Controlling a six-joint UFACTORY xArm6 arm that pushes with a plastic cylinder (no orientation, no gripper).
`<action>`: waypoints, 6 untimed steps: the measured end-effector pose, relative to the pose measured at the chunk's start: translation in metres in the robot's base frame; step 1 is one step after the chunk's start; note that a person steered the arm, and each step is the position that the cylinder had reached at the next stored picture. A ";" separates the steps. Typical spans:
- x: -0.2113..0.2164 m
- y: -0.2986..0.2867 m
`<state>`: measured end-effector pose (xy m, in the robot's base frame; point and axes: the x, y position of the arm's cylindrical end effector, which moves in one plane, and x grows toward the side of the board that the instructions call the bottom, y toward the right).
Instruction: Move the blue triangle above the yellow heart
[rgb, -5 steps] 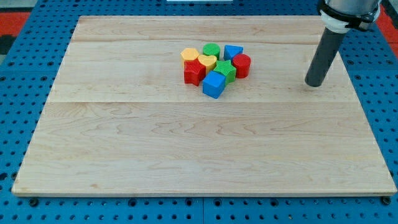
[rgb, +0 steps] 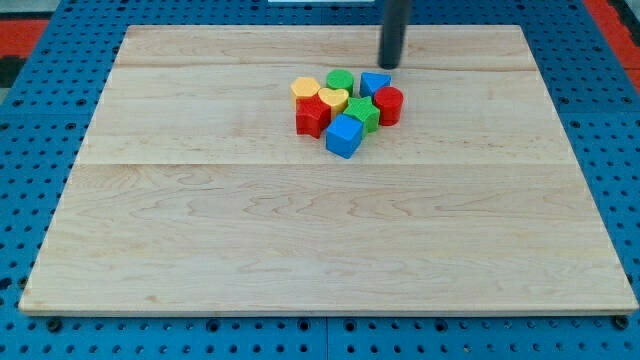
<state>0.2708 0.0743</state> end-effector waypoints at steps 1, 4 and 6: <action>0.022 -0.005; 0.068 -0.019; 0.041 -0.044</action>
